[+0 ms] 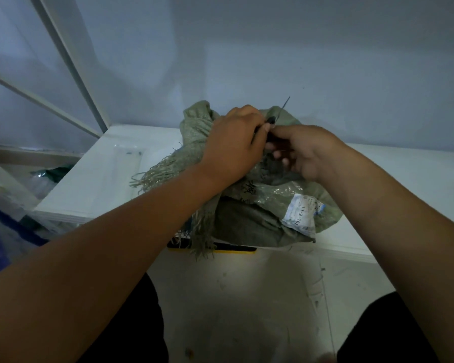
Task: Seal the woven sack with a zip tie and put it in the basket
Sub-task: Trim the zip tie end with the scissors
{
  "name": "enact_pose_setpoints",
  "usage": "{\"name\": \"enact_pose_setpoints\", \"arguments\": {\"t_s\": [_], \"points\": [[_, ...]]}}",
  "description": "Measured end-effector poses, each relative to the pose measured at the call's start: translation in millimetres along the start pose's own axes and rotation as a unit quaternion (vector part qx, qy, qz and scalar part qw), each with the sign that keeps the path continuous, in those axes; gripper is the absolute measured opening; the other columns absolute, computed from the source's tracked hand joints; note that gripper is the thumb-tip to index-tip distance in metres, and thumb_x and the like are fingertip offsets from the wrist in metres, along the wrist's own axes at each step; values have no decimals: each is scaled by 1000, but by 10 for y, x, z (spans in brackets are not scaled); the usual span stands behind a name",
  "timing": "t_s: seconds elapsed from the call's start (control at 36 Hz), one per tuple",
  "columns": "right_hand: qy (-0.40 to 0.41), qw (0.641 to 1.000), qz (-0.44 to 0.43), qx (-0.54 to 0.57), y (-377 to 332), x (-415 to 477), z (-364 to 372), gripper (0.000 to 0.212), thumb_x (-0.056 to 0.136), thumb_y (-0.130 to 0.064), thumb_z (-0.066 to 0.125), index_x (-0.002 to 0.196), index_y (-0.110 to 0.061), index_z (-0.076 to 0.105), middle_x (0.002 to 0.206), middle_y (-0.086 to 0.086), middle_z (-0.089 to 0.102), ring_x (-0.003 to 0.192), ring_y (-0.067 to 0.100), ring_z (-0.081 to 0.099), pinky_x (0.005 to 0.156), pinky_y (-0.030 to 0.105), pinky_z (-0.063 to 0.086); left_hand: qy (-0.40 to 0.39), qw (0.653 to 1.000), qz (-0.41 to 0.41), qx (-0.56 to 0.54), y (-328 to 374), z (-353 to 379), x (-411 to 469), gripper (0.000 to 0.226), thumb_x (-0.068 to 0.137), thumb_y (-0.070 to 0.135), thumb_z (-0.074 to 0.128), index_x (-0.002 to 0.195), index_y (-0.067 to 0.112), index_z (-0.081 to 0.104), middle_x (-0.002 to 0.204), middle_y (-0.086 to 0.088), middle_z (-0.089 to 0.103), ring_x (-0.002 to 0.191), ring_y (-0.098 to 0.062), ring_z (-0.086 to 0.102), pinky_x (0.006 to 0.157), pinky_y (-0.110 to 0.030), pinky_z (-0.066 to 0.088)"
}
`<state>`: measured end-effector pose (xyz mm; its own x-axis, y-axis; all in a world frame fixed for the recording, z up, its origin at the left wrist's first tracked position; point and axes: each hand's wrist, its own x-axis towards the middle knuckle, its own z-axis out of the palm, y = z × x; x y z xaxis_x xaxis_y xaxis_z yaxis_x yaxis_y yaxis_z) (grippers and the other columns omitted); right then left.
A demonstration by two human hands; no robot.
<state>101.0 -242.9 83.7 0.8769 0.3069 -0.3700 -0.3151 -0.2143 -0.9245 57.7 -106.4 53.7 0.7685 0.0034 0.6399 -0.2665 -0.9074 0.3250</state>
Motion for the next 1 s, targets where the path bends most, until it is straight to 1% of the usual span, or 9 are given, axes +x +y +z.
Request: {"name": "enact_pose_setpoints", "arguments": {"t_s": [0.17, 0.33, 0.47, 0.56, 0.67, 0.75, 0.83, 0.92, 1.0], "points": [[-13, 993, 47, 107, -25, 28, -91, 20, 98, -30, 59, 80, -21, 59, 64, -5, 53, 48, 4, 39, 35, 10, 30, 11, 1000, 7, -9, 145, 7, 101, 28, 96, 24, 47, 89, 9, 69, 94, -2, 65, 76, -19, 62, 74, -44, 52], [51, 993, 4, 108, -2, 50, -262, 20, 94, -30, 64, 79, -18, 59, 60, -4, 48, 42, 6, 34, 34, 15, 27, 17, 1000, 1, 5, 353, 98, 215, 32, 98, 27, 46, 82, 9, 67, 86, -3, 63, 69, -20, 59, 72, -41, 50], [178, 982, -61, 23, 8, -8, -422, 18, 83, -26, 74, 80, -9, 67, 69, 5, 62, 45, 12, 44, 39, 18, 32, 11, 997, 7, 73, 519, 238, 273, 37, 100, 33, 41, 85, 12, 68, 83, -3, 63, 70, -22, 59, 69, -37, 45], [206, 975, -86, -4, 46, -46, -573, 19, 79, -23, 75, 70, -10, 65, 70, 6, 65, 46, 13, 46, 43, 22, 35, -3, 995, 7, 97, 654, 321, 283, 37, 101, 35, 41, 83, 13, 66, 85, -3, 63, 74, -22, 59, 73, -37, 41], [255, 956, -114, -91, 117, -74, -816, 20, 70, -24, 74, 71, -6, 65, 67, 10, 57, 52, 20, 45, 53, 29, 36, -31, 996, 3, 79, 820, 454, 282, 38, 101, 35, 43, 68, 17, 51, 72, 2, 50, 67, -19, 52, 65, -33, 37], [276, 938, -119, -172, 197, -83, -1001, 23, 72, -27, 75, 68, -8, 63, 56, 5, 50, 47, 18, 42, 49, 27, 34, -69, 995, -4, 65, 941, 601, 274, 40, 101, 35, 43, 66, 17, 49, 65, 3, 45, 63, -18, 50, 60, -31, 32], [288, 923, -113, -228, 303, -95, -1185, 31, 72, -32, 75, 73, -1, 70, 56, 5, 52, 51, 19, 48, 52, 28, 36, -109, 992, -38, 40, 1052, 784, 244, 40, 100, 36, 45, 65, 17, 46, 56, 7, 36, 59, -17, 47, 56, -30, 31], [300, 913, -96, -260, 416, -96, -1367, 36, 72, -34, 76, 77, 2, 73, 62, 6, 58, 53, 20, 52, 52, 28, 36, -154, 985, -75, -2, 1177, 951, 242, 40, 98, 36, 49, 63, 17, 46, 55, 5, 43, 54, -17, 50, 51, -29, 34], [316, 896, -78, -303, 509, -98, -1545, 32, 73, -33, 76, 65, -5, 61, 57, 3, 52, 50, 20, 47, 49, 25, 31, -191, 976, -103, -22, 1316, 1078, 260, 40, 95, 32, 53, 60, 17, 43, 55, 3, 46, 53, -18, 50, 50, -28, 33]]}}
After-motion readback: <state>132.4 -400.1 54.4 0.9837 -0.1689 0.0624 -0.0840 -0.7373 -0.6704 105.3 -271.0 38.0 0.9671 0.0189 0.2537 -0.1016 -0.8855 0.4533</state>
